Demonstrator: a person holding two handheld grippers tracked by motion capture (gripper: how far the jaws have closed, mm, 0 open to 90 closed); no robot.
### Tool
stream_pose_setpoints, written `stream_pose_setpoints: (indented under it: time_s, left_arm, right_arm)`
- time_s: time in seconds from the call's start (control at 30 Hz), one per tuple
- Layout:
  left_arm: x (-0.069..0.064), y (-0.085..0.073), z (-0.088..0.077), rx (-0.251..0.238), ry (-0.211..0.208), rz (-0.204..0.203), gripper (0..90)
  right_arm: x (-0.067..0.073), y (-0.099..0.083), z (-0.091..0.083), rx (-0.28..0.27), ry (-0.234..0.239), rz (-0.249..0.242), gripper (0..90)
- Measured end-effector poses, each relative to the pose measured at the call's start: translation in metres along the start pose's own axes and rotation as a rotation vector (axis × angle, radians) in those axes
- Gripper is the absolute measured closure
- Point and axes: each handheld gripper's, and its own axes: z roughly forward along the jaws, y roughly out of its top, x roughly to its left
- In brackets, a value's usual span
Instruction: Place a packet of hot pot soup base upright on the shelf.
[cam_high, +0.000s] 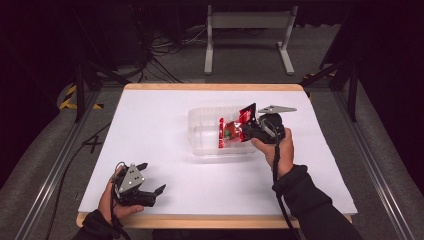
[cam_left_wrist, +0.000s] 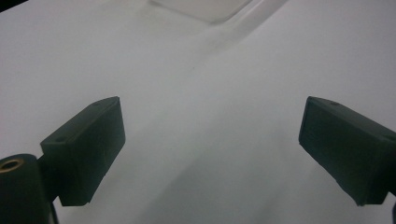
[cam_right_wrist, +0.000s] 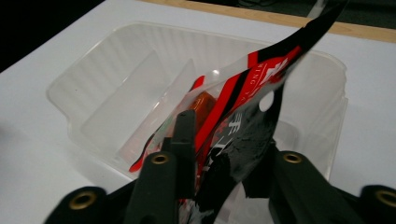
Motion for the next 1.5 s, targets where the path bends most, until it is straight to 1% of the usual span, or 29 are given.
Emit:
stream_pose_setpoints:
  time_s: [0.07,0.1,0.17,0.33,0.4,0.43,0.53,0.67,0.8,0.97,1.13,1.2,1.23,1.33,1.5]
  left_arm:
    - [0.0,0.0,0.0,0.0,-0.004,0.0,7.7]
    - [0.0,0.0,0.0,-0.003,-0.005,0.0,7.7]
    - [0.0,0.0,-0.001,0.0,-0.005,0.0,7.8]
    - [0.0,0.0,-0.001,0.0,-0.005,0.003,7.7]
    - [0.0,0.0,-0.001,0.0,-0.004,0.0,7.7]
    - [0.0,0.0,0.0,0.001,-0.003,0.001,7.7]
    - [0.0,0.0,0.0,0.001,-0.003,0.003,7.7]
    - [0.0,0.0,-0.001,-0.002,-0.004,0.001,7.8]
    - [0.0,0.0,-0.001,-0.003,-0.004,0.002,7.8]
    - [-0.001,0.0,-0.002,-0.009,0.004,0.0,7.8]
    - [0.0,0.0,-0.002,-0.007,0.007,0.001,7.8]
    - [0.0,0.0,-0.002,-0.007,0.006,0.001,7.7]
    - [0.0,0.0,-0.002,-0.006,0.006,0.0,7.7]
    - [0.0,0.0,-0.002,-0.005,0.006,0.0,7.8]
    - [0.0,0.0,-0.002,-0.005,0.005,-0.001,7.7]
  right_arm:
    - [0.0,0.002,0.001,0.003,0.017,-0.008,68.0]
    - [0.001,0.003,0.001,0.004,0.027,-0.024,64.9]
    - [0.004,0.006,0.0,-0.01,0.046,-0.053,62.6]
    - [0.01,0.009,0.001,-0.019,0.052,-0.086,62.1]
    - [0.01,0.009,0.001,-0.016,0.06,-0.081,62.0]
    - [0.01,0.009,0.002,-0.017,0.057,-0.084,62.0]
    - [0.009,0.008,0.002,-0.018,0.061,-0.072,60.1]
    - [0.008,0.007,0.003,-0.016,0.064,-0.076,60.1]
    - [0.008,0.007,0.002,-0.017,0.061,-0.093,60.0]
    - [0.009,0.007,0.001,-0.014,0.076,-0.105,60.0]
    - [0.008,0.008,-0.005,-0.022,0.056,-0.163,60.5]
    - [0.008,0.009,-0.007,-0.023,0.026,-0.206,60.3]
    - [0.007,0.009,-0.007,-0.023,0.024,-0.215,60.3]
    - [0.006,0.009,-0.009,-0.019,0.033,-0.218,60.3]
    - [0.005,0.009,-0.014,-0.028,0.043,-0.262,60.5]
